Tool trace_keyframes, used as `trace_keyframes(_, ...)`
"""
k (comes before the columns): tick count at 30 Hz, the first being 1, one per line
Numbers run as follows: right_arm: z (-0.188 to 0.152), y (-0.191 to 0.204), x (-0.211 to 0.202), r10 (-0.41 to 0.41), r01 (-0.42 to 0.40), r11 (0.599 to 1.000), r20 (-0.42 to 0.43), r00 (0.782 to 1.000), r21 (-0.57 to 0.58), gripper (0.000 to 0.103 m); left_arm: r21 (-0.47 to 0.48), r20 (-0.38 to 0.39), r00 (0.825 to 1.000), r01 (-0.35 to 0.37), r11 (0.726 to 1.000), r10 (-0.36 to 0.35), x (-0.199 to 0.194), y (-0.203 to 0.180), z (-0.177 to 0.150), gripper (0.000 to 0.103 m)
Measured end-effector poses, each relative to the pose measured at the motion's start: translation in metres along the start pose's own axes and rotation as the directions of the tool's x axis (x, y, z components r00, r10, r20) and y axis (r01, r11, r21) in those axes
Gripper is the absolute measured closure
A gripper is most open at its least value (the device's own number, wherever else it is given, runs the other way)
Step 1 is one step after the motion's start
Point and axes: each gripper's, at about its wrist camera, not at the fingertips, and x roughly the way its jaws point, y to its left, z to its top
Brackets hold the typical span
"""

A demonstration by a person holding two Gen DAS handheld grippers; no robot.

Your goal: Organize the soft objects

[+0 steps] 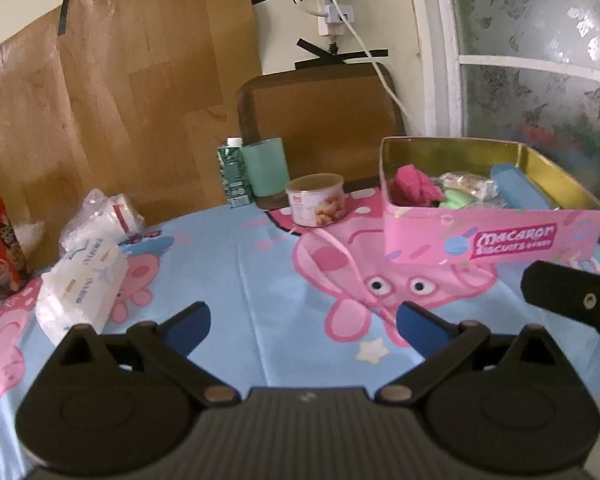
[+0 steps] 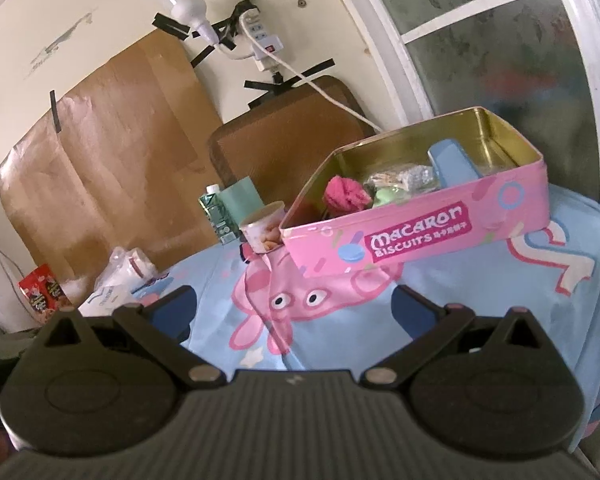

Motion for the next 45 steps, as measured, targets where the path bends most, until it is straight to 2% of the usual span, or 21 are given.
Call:
trace_keyframes(7, -0.005, 0.004, 0.004, 0.005, -0.004, 1.0, -0.025, 1.0, 0.012, 0.0, 0.02, 0.007, 1.0, -0.027, 0.999, 0.027, -0.001, -0.001, -0.003, 0.0)
trace_keyframes(22, -0.008, 0.01, -0.001, 0.0, 0.0, 1.0, 0.011, 1.0, -0.002, 0.0, 0.024, 0.004, 1.0, -0.023, 0.999, 0.023, -0.003, 0.0, -0.003, 0.0)
trace_keyframes(45, -0.01, 0.014, -0.001, -0.001, 0.001, 1.0, 0.008, 1.0, 0.006, 0.0, 0.04, -0.001, 1.0, -0.025, 0.999, 0.025, -0.004, 0.0, -0.004, 0.0)
